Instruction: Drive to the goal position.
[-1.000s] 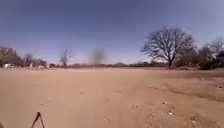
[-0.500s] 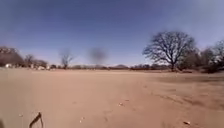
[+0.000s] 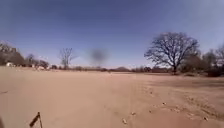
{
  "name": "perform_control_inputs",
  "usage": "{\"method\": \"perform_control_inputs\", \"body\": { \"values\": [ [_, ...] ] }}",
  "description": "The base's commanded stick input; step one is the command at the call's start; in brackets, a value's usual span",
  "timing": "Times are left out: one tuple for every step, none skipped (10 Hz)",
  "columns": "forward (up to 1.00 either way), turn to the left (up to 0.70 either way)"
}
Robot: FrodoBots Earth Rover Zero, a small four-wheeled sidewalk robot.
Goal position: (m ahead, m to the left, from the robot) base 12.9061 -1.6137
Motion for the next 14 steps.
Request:
{"method": "perform_control_inputs", "body": {
  "values": [
    [1.00, 0.00],
    [1.00, 0.00],
    [1.00, 0.00],
    [1.00, 0.00],
    [1.00, 0.00],
    [1.00, 0.00],
    [1.00, 0.00],
    [1.00, 0.00],
    [1.00, 0.00],
    [1.00, 0.00],
    [1.00, 0.00],
    [1.00, 0.00],
    [1.00, 0.00],
    [1.00, 0.00]
  ]
}}
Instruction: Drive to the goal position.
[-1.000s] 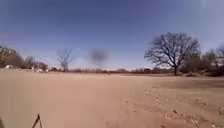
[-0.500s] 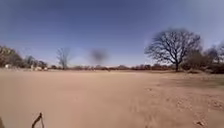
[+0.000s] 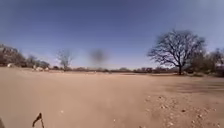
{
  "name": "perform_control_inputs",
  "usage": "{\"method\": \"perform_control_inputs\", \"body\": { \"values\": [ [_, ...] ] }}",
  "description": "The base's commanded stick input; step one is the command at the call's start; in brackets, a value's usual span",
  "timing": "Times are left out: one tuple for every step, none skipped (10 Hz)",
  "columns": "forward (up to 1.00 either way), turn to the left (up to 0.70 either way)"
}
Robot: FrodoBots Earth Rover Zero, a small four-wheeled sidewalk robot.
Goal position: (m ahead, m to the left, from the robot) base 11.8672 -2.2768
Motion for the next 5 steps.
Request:
{"method": "perform_control_inputs", "body": {
  "values": [
    [1.00, 0.00],
    [1.00, 0.00],
    [1.00, 0.00],
    [1.00, 0.00],
    [1.00, 0.00]
  ]
}}
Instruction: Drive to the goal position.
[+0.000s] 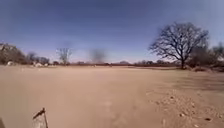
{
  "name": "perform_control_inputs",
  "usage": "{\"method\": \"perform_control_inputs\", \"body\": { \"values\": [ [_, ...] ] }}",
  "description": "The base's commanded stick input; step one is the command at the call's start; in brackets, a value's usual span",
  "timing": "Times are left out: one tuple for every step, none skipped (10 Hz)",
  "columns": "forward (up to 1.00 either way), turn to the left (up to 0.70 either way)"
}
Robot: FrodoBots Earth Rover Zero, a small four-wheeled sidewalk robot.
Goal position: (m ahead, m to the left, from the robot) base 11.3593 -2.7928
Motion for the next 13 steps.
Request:
{"method": "perform_control_inputs", "body": {
  "values": [
    [1.00, 0.00],
    [1.00, 0.00],
    [1.00, 0.00],
    [1.00, 0.00],
    [1.00, 0.00],
    [1.00, 0.00],
    [1.00, 0.00],
    [1.00, -0.02],
    [1.00, -0.15],
    [1.00, -0.27],
    [1.00, -0.27],
    [1.00, -0.27],
    [1.00, -0.27]
  ]
}}
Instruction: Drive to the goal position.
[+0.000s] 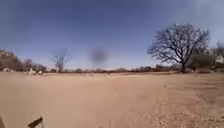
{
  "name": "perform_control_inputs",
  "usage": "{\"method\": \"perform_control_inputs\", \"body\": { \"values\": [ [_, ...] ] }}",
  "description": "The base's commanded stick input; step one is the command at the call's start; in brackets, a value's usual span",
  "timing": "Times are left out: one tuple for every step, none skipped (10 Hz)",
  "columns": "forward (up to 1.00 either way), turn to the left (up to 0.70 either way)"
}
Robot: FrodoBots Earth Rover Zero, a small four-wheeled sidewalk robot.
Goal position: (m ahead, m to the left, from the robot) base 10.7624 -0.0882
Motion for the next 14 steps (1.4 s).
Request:
{"method": "perform_control_inputs", "body": {
  "values": [
    [1.00, -0.27],
    [1.00, -0.27],
    [1.00, -0.27],
    [1.00, -0.25],
    [1.00, -0.12],
    [1.00, 0.00],
    [1.00, 0.00],
    [1.00, 0.00],
    [1.00, 0.00],
    [1.00, 0.00],
    [1.00, 0.00],
    [1.00, 0.00],
    [1.00, 0.00],
    [1.00, 0.00]
  ]
}}
